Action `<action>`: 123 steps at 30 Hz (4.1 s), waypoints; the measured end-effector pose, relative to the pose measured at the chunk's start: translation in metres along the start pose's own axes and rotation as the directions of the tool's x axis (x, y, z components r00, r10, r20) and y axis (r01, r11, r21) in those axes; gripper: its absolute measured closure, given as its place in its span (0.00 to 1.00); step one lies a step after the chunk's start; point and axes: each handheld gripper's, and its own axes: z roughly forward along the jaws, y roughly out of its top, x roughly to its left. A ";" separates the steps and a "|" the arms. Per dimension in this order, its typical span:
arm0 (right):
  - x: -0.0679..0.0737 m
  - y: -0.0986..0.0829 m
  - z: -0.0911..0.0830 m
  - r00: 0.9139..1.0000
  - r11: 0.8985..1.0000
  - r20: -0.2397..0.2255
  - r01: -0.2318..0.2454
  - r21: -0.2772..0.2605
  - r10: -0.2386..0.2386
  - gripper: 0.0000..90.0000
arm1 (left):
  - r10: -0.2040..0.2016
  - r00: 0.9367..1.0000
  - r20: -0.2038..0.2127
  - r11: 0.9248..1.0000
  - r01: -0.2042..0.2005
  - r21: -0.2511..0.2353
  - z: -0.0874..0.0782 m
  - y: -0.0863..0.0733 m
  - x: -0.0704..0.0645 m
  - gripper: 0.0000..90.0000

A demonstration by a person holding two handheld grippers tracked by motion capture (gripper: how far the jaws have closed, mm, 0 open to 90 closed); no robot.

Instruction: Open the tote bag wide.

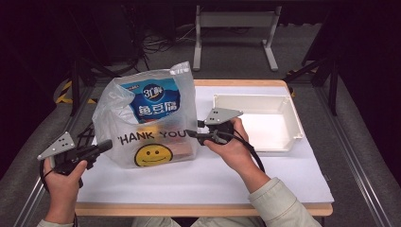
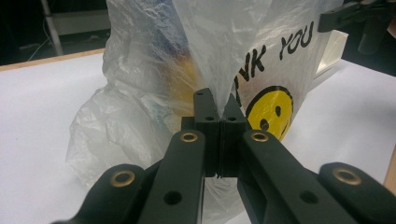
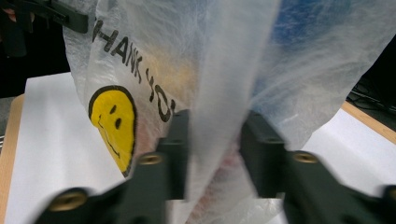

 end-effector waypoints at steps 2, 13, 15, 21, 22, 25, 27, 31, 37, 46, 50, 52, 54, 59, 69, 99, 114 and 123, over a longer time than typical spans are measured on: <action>-0.002 0.000 -0.002 1.000 1.000 0.000 0.002 -0.005 -0.002 0.89 | -0.004 1.000 0.000 1.000 0.004 -0.004 0.000 0.000 0.001 0.99; -0.010 -0.012 -0.010 0.999 0.999 -0.020 -0.040 0.005 0.040 0.99 | -0.005 1.000 -0.031 1.000 0.004 -0.028 -0.006 0.000 0.004 0.96; -0.011 -0.015 -0.010 0.999 0.999 -0.017 -0.043 0.010 0.043 0.99 | -0.007 0.999 -0.034 1.000 0.006 -0.028 -0.006 0.000 0.004 0.96; -0.015 -0.020 -0.008 0.998 0.998 -0.018 -0.054 0.018 0.054 0.99 | -0.034 0.998 -0.046 0.999 0.034 -0.004 -0.001 -0.006 0.013 0.98; -0.015 -0.020 -0.007 0.998 0.998 -0.019 -0.056 0.020 0.057 0.99 | -0.042 0.998 -0.048 0.999 0.042 0.003 0.001 -0.008 0.015 0.98; -0.016 -0.022 -0.003 0.998 0.998 -0.018 -0.059 0.032 0.060 1.00 | -0.053 0.997 -0.057 0.998 0.054 0.028 0.007 -0.012 0.020 0.99; -0.017 -0.024 0.001 0.998 0.997 -0.022 -0.061 0.043 0.062 1.00 | -0.059 0.997 -0.056 0.997 0.062 0.043 0.010 -0.014 0.022 0.99; -0.019 -0.032 0.006 0.996 0.994 -0.028 -0.078 0.070 0.081 1.00 | -0.073 0.996 -0.048 0.994 0.076 0.073 0.015 -0.018 0.026 0.99; -0.019 -0.044 0.009 0.994 0.990 -0.042 -0.101 0.098 0.106 1.00 | -0.088 0.995 -0.043 0.987 0.093 0.128 0.019 -0.022 0.026 1.00; -0.017 -0.057 0.016 0.990 0.984 -0.060 -0.120 0.130 0.128 1.00 | -0.130 0.991 -0.045 0.968 0.136 0.210 0.026 -0.028 0.030 1.00; -0.016 -0.064 0.018 0.987 0.980 -0.071 -0.133 0.145 0.144 1.00 | -0.138 0.989 -0.044 0.959 0.145 0.245 0.028 -0.032 0.031 1.00; -0.015 -0.066 0.019 0.987 0.980 -0.075 -0.133 0.151 0.145 1.00 | -0.146 0.989 -0.037 0.953 0.151 0.263 0.028 -0.034 0.031 1.00; -0.014 -0.068 0.018 0.986 0.979 -0.079 -0.134 0.151 0.147 1.00 | -0.154 0.988 -0.029 0.948 0.156 0.276 0.027 -0.036 0.030 1.00; -0.009 -0.073 0.011 0.985 0.980 -0.090 -0.135 0.146 0.149 1.00 | -0.142 0.990 -0.001 0.947 0.136 0.292 0.022 -0.036 0.021 0.99; -0.003 -0.084 -0.001 0.983 0.972 -0.106 -0.126 0.199 0.149 1.00 | -0.098 0.994 0.048 0.929 0.074 0.363 0.025 -0.038 0.011 0.99; -0.002 -0.103 0.010 0.980 0.929 -0.090 -0.138 0.345 0.179 1.00 | -0.072 0.997 0.007 0.929 0.065 0.365 0.030 -0.036 0.009 0.37; 0.000 -0.101 0.011 0.978 0.933 -0.099 -0.139 0.333 0.181 1.00 | 0.033 0.998 -0.054 0.995 -0.028 0.091 0.013 0.005 -0.019 0.08; 0.001 -0.099 0.011 0.978 0.938 -0.110 -0.132 0.322 0.175 1.00 | 0.083 0.990 -0.112 0.993 -0.073 0.091 0.031 0.024 -0.023 0.09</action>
